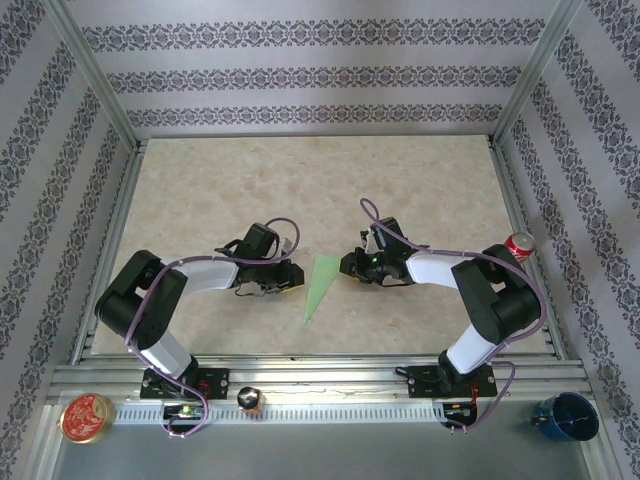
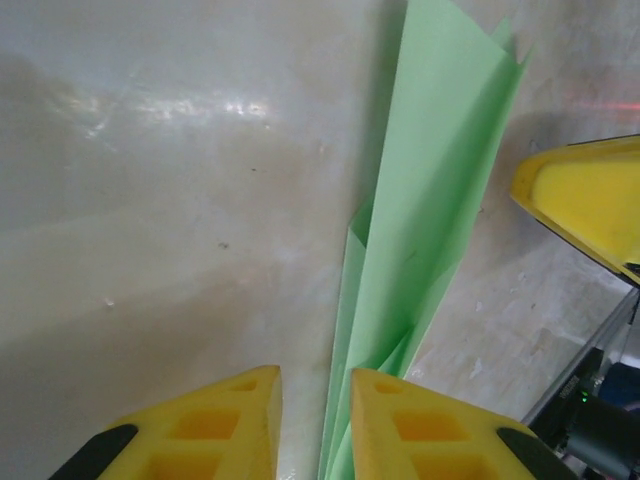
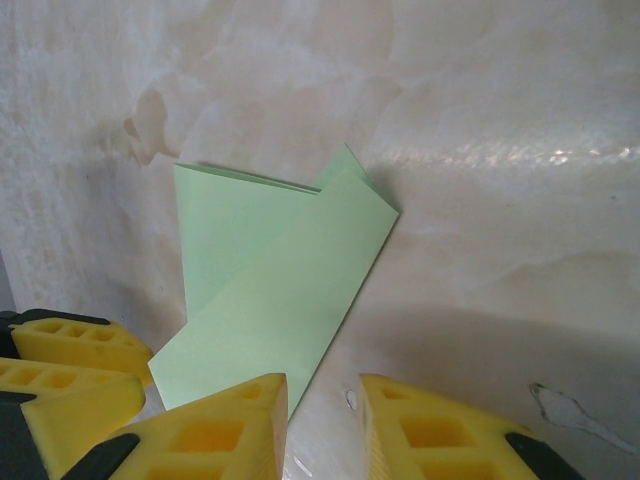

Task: Fold a paper plane with a square sheet of paper (pick it up from the middle)
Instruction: Move a paper plane to the center of the table.

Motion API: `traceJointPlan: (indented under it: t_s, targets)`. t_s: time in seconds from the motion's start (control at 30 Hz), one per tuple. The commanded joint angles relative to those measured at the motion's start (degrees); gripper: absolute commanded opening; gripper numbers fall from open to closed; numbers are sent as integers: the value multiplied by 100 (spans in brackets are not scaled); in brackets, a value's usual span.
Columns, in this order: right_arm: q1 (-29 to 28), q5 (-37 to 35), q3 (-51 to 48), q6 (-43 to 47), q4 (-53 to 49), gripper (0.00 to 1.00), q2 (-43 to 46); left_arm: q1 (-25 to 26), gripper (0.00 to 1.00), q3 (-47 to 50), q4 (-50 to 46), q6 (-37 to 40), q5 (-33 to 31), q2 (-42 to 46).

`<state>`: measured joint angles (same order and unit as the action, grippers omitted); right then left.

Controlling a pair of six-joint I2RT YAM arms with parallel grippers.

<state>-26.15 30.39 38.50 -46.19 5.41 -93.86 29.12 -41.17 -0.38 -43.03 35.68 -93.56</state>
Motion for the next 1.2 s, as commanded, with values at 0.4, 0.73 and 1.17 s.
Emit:
traceJointPlan:
  t_s: [0.4,0.73,1.17]
  targets:
    - [-92,90,-9,-65,125,26,-105,38,22,-238,254,11,588,-555]
    - [-118,116,0,-118,206,26,-198,75,20,-296,306,73,744,-592]
    - [-145,116,-18,-140,259,26,-259,162,21,-336,455,53,940,-686]
